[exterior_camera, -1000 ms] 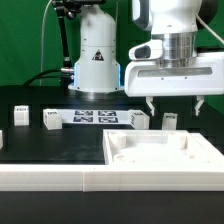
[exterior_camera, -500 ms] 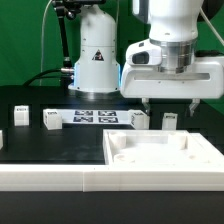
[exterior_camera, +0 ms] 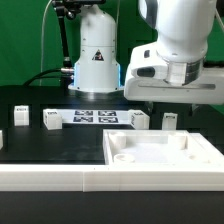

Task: Assemble one leg

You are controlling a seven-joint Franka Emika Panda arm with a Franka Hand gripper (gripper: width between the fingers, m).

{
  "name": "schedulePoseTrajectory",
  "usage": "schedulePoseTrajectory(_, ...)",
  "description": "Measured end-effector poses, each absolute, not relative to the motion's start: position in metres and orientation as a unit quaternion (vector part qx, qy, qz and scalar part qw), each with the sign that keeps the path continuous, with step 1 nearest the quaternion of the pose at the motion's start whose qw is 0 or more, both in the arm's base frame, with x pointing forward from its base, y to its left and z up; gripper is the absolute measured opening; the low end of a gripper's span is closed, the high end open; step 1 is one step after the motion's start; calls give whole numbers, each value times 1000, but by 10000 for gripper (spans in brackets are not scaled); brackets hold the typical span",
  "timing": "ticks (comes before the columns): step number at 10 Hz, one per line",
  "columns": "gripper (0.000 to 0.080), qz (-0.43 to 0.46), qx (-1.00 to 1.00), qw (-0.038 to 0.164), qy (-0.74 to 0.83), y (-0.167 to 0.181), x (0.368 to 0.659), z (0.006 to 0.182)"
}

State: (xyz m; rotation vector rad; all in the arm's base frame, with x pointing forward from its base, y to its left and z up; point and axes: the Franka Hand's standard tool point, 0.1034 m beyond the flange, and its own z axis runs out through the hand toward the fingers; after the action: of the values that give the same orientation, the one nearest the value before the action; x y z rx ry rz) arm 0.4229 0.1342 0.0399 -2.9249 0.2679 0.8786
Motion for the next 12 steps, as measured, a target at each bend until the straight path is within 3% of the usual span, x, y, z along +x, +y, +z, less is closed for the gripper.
schedulePoseTrajectory(5,649,436,-896,40,77,128,412,27)
schedulePoseTrajectory(12,649,439,-895,36,71,139,408,11)
